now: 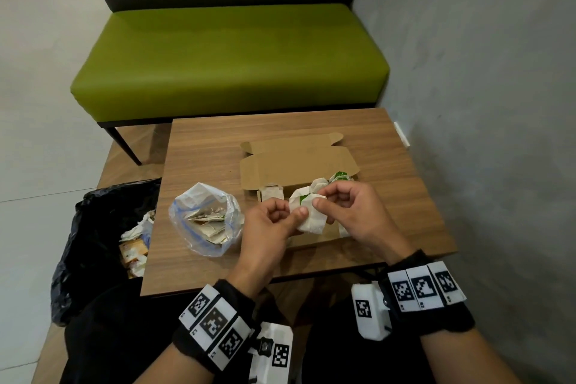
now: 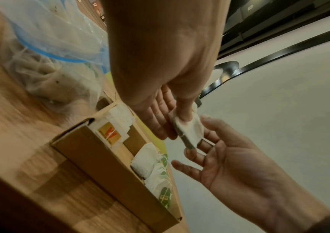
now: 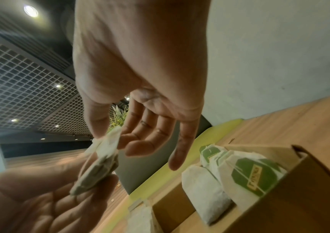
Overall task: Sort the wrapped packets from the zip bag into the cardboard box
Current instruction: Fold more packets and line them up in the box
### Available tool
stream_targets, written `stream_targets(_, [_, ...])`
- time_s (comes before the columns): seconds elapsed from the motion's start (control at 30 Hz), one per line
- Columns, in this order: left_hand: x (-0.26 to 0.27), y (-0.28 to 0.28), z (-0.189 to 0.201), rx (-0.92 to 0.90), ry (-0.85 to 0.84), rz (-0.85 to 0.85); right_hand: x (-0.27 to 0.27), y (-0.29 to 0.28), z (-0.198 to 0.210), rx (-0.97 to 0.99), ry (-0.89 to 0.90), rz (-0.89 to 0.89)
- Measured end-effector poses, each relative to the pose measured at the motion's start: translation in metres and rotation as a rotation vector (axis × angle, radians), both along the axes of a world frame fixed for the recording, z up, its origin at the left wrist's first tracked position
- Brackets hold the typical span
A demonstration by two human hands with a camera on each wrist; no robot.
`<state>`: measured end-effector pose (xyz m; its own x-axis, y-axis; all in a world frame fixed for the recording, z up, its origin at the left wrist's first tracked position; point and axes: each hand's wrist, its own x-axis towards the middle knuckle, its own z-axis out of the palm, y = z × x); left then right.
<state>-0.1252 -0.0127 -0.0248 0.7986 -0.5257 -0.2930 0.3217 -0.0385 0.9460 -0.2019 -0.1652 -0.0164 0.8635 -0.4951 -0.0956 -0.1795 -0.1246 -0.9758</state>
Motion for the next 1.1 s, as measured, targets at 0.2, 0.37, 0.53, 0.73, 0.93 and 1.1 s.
stream_targets(0.2, [0.002, -0.001, 0.001, -0.069, 0.069, 0.105, -0.004, -0.008, -0.002, 0.01, -0.014, -0.006])
stream_targets(0.37, [0.008, 0.007, 0.0, 0.057, -0.126, 0.161, -0.016, -0.013, 0.002, 0.057, -0.066, 0.021])
stream_targets(0.53, [0.009, 0.014, 0.001, 0.125, -0.343, 0.023, -0.023, -0.012, 0.011, 0.02, -0.093, 0.073])
stream_targets(0.73, [0.017, 0.016, 0.004, 0.154, -0.322, -0.285, -0.023, -0.014, 0.023, 0.054, -0.121, 0.361])
stream_targets(0.93, [0.013, 0.016, 0.011, -0.177, 0.194, -0.498, -0.011, -0.007, 0.031, 0.036, -0.217, 0.451])
stream_targets(1.1, [0.015, 0.02, 0.01, -0.334, 0.263, -0.659, -0.002, -0.004, 0.026, 0.07, -0.272, 0.439])
